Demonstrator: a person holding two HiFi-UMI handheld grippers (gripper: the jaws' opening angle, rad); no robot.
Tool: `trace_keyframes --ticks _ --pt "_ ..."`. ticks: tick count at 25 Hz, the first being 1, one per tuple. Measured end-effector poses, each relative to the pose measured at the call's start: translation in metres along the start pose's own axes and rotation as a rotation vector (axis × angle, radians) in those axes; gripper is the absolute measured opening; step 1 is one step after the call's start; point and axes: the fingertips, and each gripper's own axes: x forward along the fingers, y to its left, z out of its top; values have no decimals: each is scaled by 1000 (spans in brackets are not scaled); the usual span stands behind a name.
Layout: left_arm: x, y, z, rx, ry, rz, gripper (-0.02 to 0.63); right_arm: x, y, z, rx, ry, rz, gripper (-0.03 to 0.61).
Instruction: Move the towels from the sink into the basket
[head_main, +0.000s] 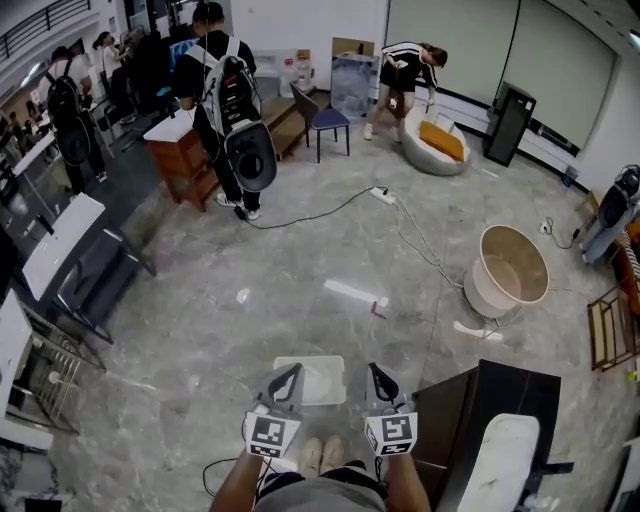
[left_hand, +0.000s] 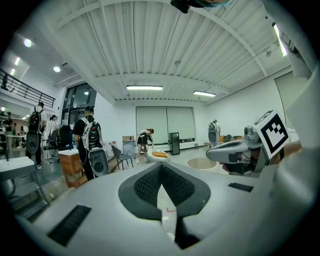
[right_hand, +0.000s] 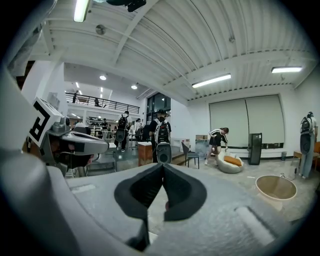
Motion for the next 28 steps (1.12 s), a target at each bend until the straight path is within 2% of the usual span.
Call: trace_keyframes --ticks 6,12,22,28 --pt "8 -14 5 7 -12 -42 9 -12 -12 0 9 -1 -45 0" --pt "20 -42 14 18 -35 -135 9 -38 -30 -2 24 -1 -134 0" --pt "50 -126 21 35 -70 -389 9 -116 -74 -22 61 14 -390 0" --pt "65 -200 29 57 -98 -559 9 -183 -117 -39 74 36 -575 0"
